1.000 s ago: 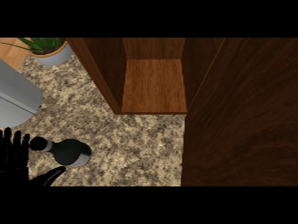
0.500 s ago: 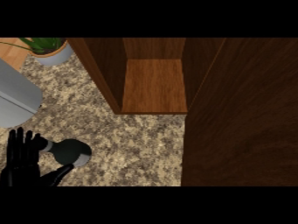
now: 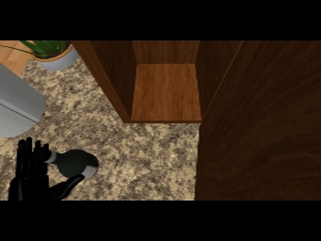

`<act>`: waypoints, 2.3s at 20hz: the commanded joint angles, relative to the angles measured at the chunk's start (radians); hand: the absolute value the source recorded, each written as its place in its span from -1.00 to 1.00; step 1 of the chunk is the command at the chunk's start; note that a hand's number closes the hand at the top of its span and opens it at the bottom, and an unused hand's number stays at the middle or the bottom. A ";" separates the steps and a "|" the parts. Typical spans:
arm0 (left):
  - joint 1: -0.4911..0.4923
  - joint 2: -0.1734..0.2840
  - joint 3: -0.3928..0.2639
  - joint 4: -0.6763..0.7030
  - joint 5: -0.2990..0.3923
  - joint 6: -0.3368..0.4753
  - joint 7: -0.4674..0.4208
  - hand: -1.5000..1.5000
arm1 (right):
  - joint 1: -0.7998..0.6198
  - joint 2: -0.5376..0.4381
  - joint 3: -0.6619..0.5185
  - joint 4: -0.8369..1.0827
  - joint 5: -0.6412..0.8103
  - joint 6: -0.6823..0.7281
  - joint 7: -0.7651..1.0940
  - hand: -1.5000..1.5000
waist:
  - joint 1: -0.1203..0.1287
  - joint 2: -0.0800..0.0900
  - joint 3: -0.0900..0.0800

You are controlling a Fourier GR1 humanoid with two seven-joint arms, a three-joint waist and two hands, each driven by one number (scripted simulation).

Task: Pick up the wine, place it into the cabinet and close the cabinet

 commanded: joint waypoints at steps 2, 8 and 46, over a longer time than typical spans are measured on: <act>-0.001 -0.006 0.005 0.029 -0.011 0.004 -0.016 -1.00 | 0.026 0.010 0.033 -0.202 -0.011 -0.047 0.114 -1.00 | 0.001 -0.001 0.000; -0.019 -0.012 -0.009 0.137 0.005 -0.064 -0.087 -1.00 | -0.067 -0.026 -0.039 -0.136 -0.084 -0.033 0.131 -1.00 | 0.003 0.000 0.000; -0.174 0.155 -0.058 0.310 -0.186 -0.216 -0.392 1.00 | 0.034 0.000 -0.099 -0.123 -0.134 0.057 0.054 -1.00 | -0.002 0.000 0.000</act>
